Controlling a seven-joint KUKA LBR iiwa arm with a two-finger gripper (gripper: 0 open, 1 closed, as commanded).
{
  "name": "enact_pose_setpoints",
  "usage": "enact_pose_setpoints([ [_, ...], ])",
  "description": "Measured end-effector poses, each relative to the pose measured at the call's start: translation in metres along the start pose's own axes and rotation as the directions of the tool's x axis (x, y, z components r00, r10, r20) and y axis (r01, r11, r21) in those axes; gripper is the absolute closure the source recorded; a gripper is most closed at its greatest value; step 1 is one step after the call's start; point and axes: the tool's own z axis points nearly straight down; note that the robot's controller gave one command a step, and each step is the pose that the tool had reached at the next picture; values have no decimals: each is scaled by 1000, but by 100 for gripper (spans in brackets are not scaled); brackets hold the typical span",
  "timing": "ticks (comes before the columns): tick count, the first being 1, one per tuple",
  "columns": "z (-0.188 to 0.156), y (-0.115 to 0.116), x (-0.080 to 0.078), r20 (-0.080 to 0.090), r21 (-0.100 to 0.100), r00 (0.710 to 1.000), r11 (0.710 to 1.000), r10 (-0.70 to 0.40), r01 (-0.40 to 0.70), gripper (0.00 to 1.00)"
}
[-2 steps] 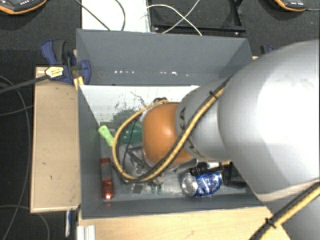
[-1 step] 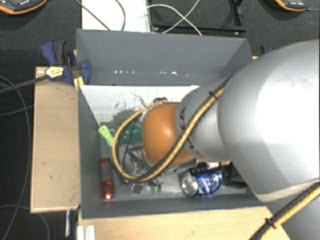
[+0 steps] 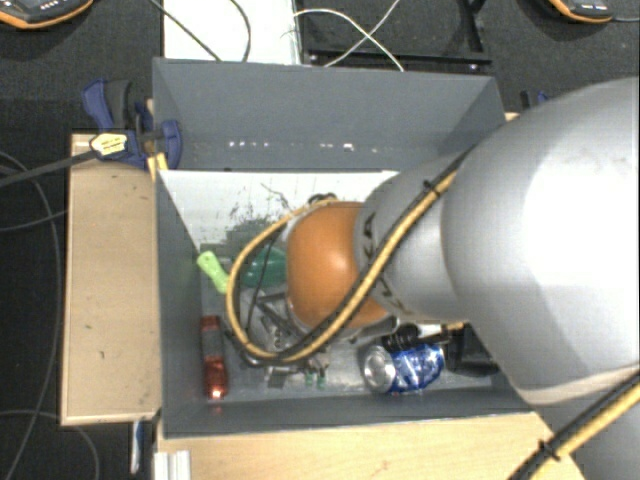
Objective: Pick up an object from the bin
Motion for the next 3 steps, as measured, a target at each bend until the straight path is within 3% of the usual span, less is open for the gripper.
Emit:
enact_pose_setpoints([
  [3, -68, 1, -1, 7, -5, 1000, 1000, -1, 1, 100],
])
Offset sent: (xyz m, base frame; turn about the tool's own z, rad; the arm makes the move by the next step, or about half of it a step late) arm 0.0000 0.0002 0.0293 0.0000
